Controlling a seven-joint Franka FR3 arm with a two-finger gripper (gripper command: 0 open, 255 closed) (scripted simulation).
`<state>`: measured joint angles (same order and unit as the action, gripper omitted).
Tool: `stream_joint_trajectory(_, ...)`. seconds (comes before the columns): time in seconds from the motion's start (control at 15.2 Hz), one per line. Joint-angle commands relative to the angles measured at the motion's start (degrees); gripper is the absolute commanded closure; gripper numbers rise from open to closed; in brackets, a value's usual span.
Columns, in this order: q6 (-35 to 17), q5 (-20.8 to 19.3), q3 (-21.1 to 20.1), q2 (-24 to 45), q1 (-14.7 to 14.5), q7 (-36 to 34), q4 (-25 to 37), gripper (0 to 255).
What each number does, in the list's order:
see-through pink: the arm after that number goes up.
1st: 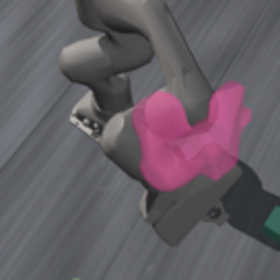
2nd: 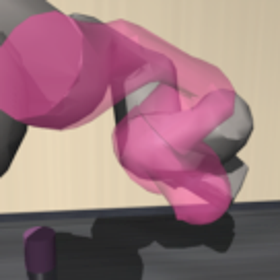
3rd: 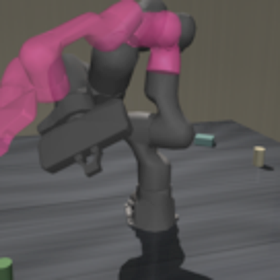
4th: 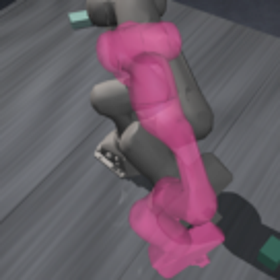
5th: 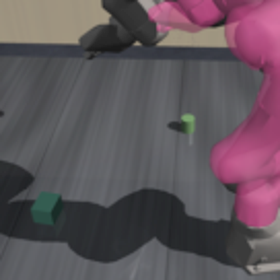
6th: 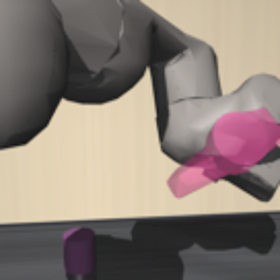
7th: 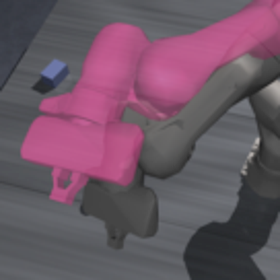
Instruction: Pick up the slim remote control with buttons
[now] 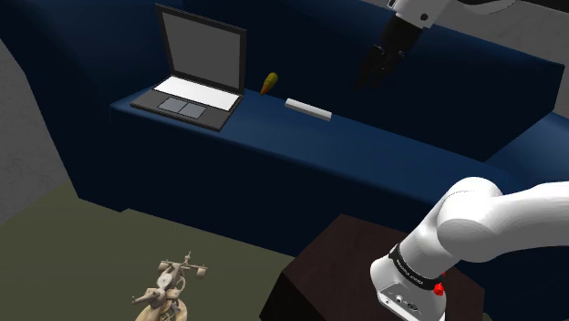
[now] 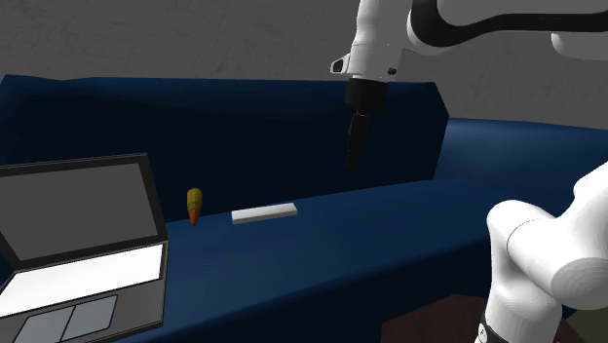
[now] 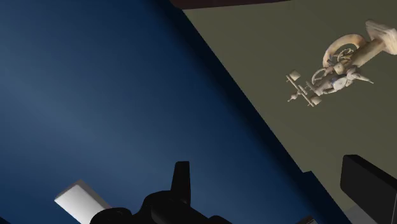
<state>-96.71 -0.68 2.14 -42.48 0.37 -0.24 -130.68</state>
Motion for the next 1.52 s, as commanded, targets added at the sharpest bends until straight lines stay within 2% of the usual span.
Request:
stream_joint_trajectory(0.0, 0.0, 0.0, 0.0, 0.0, 0.0, 0.0, 0.0, 0)
stream_joint_trajectory(0.4, -7.3, -3.1, 4.9, 8.8, 0.3, 8.4, 0.5, 0)
stream_joint_trajectory(0.79, -14.0, -4.7, 9.5, 19.5, 0.3, 16.7, 3.9, 0)
stream_joint_trajectory(1.45, -22.0, -2.6, 14.9, 40.5, 0.8, 30.7, 15.8, 0)
